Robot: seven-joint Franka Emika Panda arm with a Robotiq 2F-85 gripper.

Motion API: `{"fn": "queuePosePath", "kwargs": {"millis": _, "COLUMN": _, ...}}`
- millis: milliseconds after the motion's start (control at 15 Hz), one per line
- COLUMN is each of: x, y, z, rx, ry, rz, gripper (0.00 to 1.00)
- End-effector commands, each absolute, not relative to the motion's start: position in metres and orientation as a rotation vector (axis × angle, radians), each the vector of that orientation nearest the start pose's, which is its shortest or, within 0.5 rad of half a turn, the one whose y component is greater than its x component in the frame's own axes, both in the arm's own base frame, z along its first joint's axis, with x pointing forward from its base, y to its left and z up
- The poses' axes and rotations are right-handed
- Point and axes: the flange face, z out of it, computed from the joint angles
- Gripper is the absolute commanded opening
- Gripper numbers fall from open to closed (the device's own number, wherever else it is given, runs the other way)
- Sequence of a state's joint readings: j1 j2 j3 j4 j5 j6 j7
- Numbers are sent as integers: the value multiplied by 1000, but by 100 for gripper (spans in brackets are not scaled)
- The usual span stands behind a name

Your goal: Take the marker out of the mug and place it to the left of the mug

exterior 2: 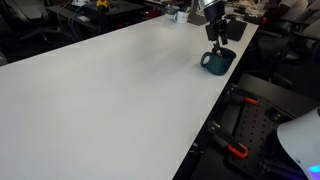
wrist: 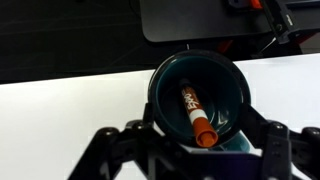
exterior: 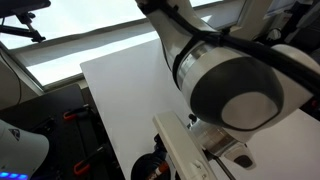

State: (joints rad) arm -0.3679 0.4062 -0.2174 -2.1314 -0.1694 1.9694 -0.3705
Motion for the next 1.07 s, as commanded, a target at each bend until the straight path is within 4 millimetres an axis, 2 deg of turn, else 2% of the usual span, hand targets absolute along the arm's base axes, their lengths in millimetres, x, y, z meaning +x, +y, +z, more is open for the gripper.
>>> {"fn": "queuePosePath", "kwargs": {"millis": 0, "x": 416, "y": -297, "z": 190, "rx": -2934, "ry": 145, "rz": 865, "gripper": 53}}
{"fn": "queuePosePath", "kwargs": {"millis": 200, "x": 416, "y": -298, "z": 189, "rx": -2937, "ry": 146, "rz": 859, "gripper": 31}}
{"fn": "queuePosePath", "kwargs": {"millis": 267, "x": 417, "y": -299, "z": 189, "rx": -2939, "ry": 146, "rz": 855, "gripper": 27}}
{"fn": "queuePosePath", "kwargs": {"millis": 400, "x": 418, "y": -300, "z": 190, "rx": -2944, "ry": 143, "rz": 846, "gripper": 28}}
{"fn": "queuePosePath", "kwargs": {"millis": 467, "x": 418, "y": -300, "z": 190, "rx": -2945, "ry": 140, "rz": 844, "gripper": 22}}
{"fn": "queuePosePath", "kwargs": {"millis": 533, "x": 417, "y": -300, "z": 190, "rx": -2943, "ry": 132, "rz": 840, "gripper": 7}}
{"fn": "queuePosePath", "kwargs": {"millis": 667, "x": 418, "y": -301, "z": 191, "rx": -2946, "ry": 130, "rz": 829, "gripper": 1}}
{"fn": "queuePosePath", "kwargs": {"millis": 733, "x": 419, "y": -301, "z": 191, "rx": -2949, "ry": 128, "rz": 824, "gripper": 4}}
{"fn": "queuePosePath", "kwargs": {"millis": 1000, "x": 419, "y": -301, "z": 194, "rx": -2959, "ry": 126, "rz": 810, "gripper": 5}}
